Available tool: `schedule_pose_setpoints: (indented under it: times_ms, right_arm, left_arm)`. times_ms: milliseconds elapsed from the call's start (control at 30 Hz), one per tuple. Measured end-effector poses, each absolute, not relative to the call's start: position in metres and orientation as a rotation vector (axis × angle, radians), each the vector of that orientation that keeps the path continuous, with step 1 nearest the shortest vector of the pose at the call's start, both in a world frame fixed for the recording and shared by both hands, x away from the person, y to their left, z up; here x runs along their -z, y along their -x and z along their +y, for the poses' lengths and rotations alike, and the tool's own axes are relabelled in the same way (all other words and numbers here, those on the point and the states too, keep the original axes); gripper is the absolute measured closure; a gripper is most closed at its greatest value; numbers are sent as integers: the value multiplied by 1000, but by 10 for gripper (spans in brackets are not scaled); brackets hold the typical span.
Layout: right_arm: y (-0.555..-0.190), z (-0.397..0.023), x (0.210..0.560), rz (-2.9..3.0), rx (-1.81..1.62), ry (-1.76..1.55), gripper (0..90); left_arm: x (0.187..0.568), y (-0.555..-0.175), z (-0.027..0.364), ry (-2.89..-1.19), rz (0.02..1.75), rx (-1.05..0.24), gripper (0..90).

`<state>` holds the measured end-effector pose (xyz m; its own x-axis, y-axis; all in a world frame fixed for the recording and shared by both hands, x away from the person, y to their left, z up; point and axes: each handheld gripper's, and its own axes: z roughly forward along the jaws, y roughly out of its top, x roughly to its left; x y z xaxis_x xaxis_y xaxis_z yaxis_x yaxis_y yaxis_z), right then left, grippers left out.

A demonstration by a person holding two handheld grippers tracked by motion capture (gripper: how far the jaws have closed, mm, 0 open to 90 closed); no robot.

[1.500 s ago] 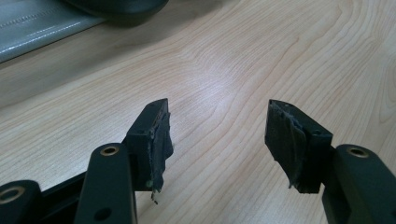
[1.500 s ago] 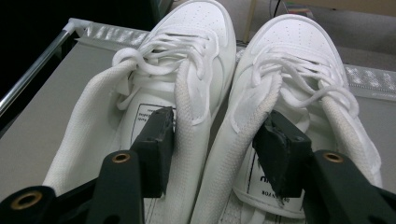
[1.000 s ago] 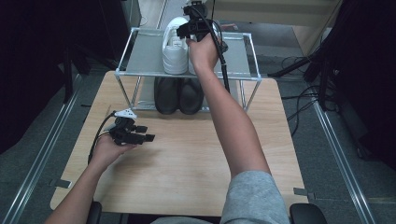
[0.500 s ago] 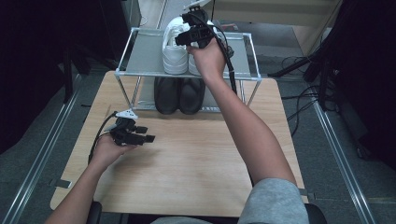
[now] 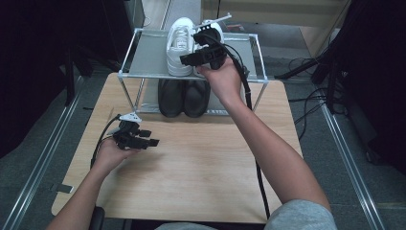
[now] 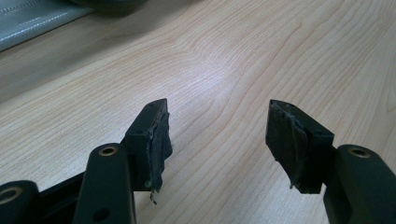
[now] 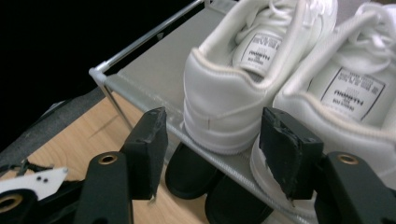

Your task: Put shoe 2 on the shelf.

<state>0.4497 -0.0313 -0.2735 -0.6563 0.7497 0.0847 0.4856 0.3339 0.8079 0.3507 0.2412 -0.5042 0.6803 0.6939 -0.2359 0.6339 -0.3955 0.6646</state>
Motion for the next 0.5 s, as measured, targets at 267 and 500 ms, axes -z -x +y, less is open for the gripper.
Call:
schedule_pose_setpoints:
  times_ms: [267,500]
  right_arm:
    - [-434,-51,300,2317,-1234,-1054,415]
    - [-419,-64,320,2346,-1259,-1004,401]
  left_arm:
    - [505,-351,241,-2130,1022,-103,401]
    - [505,-351,241,-2135,1019,-115,401]
